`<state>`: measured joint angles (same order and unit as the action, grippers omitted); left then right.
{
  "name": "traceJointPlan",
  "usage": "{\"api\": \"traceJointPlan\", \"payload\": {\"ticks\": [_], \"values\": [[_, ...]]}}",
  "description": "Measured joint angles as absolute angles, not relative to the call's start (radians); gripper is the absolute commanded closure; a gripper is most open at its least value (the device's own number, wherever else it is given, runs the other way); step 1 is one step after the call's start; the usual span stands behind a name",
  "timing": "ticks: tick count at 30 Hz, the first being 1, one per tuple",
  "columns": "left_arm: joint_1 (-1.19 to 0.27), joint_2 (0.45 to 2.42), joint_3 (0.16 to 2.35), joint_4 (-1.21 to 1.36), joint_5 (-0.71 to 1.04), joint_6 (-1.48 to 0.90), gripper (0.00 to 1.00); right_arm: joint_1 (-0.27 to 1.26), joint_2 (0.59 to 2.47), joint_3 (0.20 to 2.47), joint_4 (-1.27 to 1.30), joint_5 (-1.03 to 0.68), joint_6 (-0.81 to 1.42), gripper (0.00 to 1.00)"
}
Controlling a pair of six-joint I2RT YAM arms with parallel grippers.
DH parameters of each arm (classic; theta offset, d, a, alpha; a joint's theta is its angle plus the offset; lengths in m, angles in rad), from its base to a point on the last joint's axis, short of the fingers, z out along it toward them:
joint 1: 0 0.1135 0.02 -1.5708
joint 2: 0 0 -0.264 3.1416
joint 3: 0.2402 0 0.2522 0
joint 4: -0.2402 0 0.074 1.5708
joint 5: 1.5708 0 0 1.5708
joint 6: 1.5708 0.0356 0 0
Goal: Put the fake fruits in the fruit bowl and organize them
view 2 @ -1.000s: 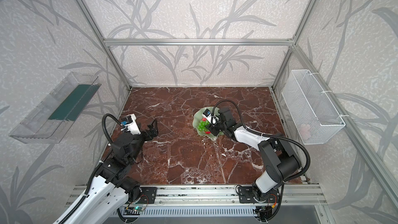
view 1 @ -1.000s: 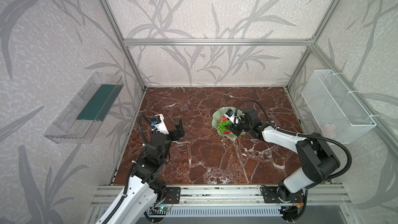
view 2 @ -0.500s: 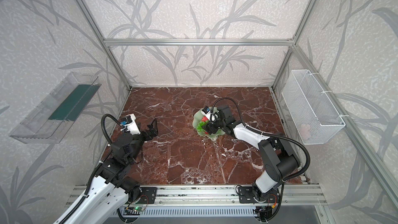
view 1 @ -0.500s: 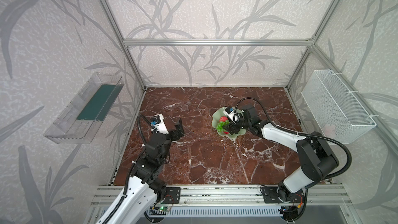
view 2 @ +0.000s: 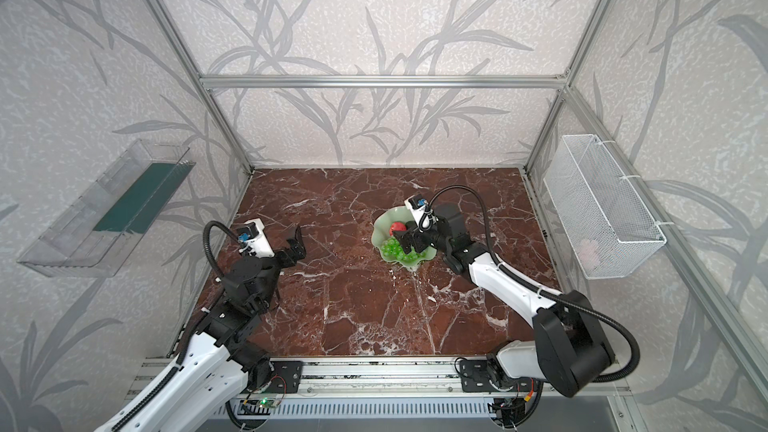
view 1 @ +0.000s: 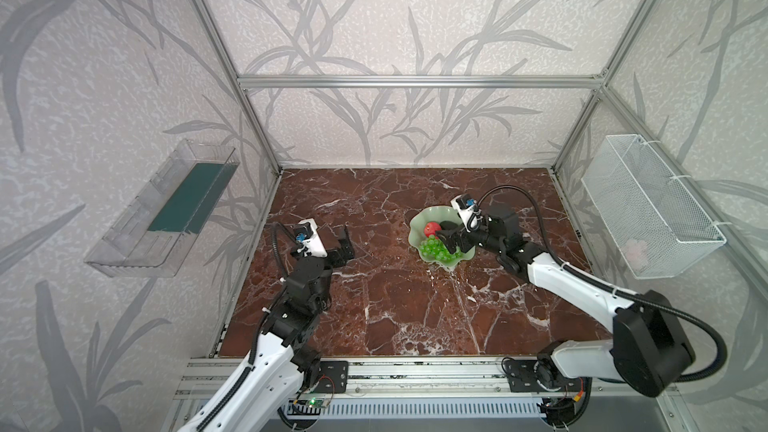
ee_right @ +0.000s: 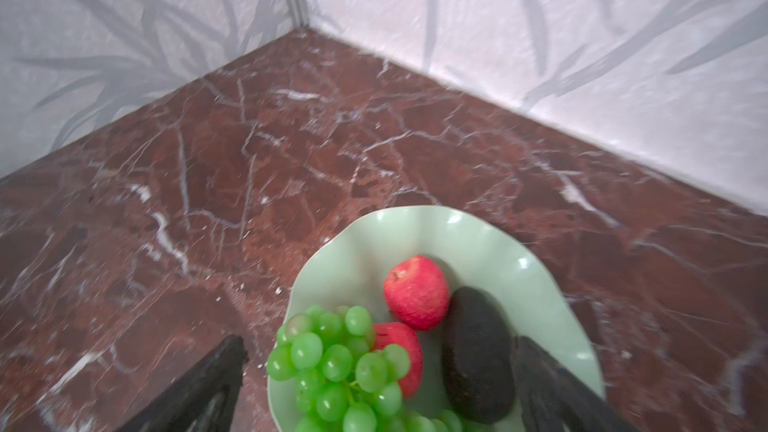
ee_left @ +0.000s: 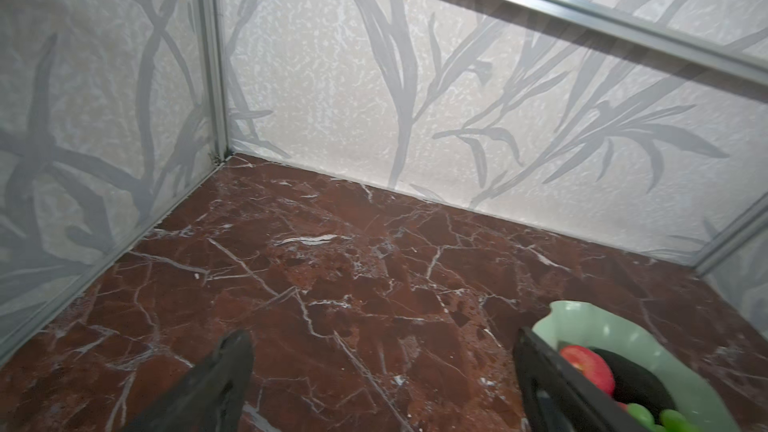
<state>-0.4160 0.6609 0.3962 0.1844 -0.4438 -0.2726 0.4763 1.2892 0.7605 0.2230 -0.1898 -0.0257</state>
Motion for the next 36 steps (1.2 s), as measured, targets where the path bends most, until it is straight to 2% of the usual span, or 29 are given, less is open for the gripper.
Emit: {"api": "traceJointPlan", "payload": {"ticks": [9, 13, 17, 20, 26, 30, 32, 36], "values": [[-0.296, 0.919, 0.262, 0.472, -0.584, -0.128, 0.0, 0.403, 1.043, 0.501, 0.31, 0.221, -0.011, 0.01], [-0.178, 1.036, 0.245, 0.593, -0.548, -0.108, 0.03, 0.358, 1.044, 0.406, 0.398, 0.381, -0.03, 0.01], [-0.09, 1.182, 0.245, 0.704, -0.472, -0.115, 0.03, 0.299, 1.137, 0.31, 0.571, 0.456, -0.04, 0.01], [-0.066, 1.307, 0.245, 0.788, -0.43, -0.105, 0.03, 0.281, 1.274, 0.27, 0.727, 0.481, -0.068, 0.01], [-0.02, 1.372, 0.267, 0.858, -0.368, -0.105, 0.02, 0.262, 1.566, 0.232, 1.084, 0.433, -0.126, 0.01], [0.004, 1.551, 0.279, 1.011, -0.342, -0.105, 0.01, 0.237, 1.594, 0.231, 1.135, 0.362, -0.132, 0.01], [0.008, 1.548, 0.291, 0.932, -0.338, -0.11, 0.01, 0.223, 1.609, 0.255, 1.147, 0.326, -0.139, 0.01], [0.01, 1.558, 0.338, 0.954, -0.314, -0.101, 0.01, 0.2, 1.6, 0.316, 1.087, 0.271, -0.132, 0.01]]}}
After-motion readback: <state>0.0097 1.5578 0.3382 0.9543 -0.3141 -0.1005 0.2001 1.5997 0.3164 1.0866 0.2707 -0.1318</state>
